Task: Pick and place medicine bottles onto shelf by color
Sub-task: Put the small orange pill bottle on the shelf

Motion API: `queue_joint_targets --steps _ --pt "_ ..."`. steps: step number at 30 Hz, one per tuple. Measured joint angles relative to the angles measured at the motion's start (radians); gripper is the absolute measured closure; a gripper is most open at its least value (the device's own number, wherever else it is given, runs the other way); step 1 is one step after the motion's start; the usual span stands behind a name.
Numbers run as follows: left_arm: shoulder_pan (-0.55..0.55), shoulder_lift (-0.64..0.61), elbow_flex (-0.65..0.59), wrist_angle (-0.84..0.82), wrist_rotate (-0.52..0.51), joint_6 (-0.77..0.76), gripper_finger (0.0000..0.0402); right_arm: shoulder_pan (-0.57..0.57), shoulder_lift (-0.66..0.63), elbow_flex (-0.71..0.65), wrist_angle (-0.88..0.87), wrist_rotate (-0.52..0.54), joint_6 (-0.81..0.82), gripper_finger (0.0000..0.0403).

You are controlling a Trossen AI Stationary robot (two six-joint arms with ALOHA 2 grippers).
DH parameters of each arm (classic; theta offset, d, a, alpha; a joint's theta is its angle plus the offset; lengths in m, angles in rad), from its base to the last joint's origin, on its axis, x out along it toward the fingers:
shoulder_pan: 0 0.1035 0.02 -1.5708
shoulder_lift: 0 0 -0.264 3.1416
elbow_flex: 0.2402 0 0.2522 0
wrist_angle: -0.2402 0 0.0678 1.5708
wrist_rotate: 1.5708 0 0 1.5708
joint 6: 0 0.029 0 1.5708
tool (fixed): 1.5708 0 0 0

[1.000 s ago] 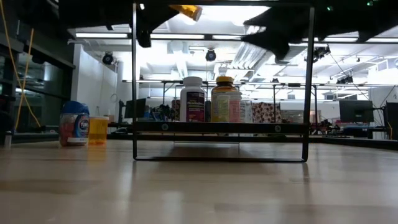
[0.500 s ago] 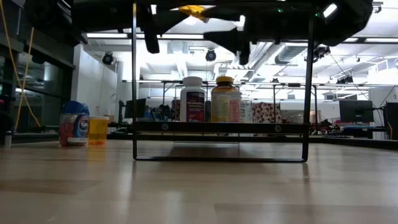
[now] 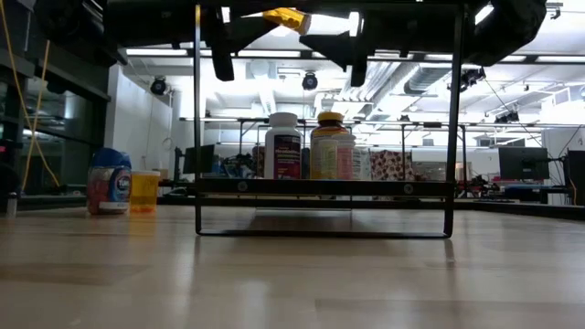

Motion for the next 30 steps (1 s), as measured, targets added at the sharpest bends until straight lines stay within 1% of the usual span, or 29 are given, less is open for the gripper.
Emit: queue_joint_targets --steps 3,7,10,16,19,23,30 --pt "0.0 0.0 0.0 -0.01 0.0 -0.012 0.03 0.0 0.0 0.0 0.018 -0.011 0.0 0.0174" --pt "0.0 0.0 0.0 -0.006 -0.001 -0.024 0.03 0.0 0.0 0.0 -0.002 -0.012 0.004 0.0174" --pt "0.0 0.0 0.0 0.0 -0.016 -0.024 0.03 0.0 0.001 0.0 -0.021 -0.012 0.03 0.0174" --pt "-0.003 0.0 0.0 0.003 -0.027 -0.028 0.03 0.0 0.001 0.0 -0.018 -0.012 0.03 0.0174" --pt "-0.013 0.0 0.0 0.003 -0.048 -0.027 0.03 0.0 0.001 0.0 -0.019 -0.012 0.032 0.0179" --pt "-0.015 0.0 0.0 0.003 -0.064 -0.028 0.03 0.001 0.001 0.0 -0.019 -0.012 0.034 0.0206" --pt "-0.016 0.0 0.0 0.004 -0.067 -0.028 0.03 0.0 0.001 0.0 -0.02 -0.012 0.026 0.0276"
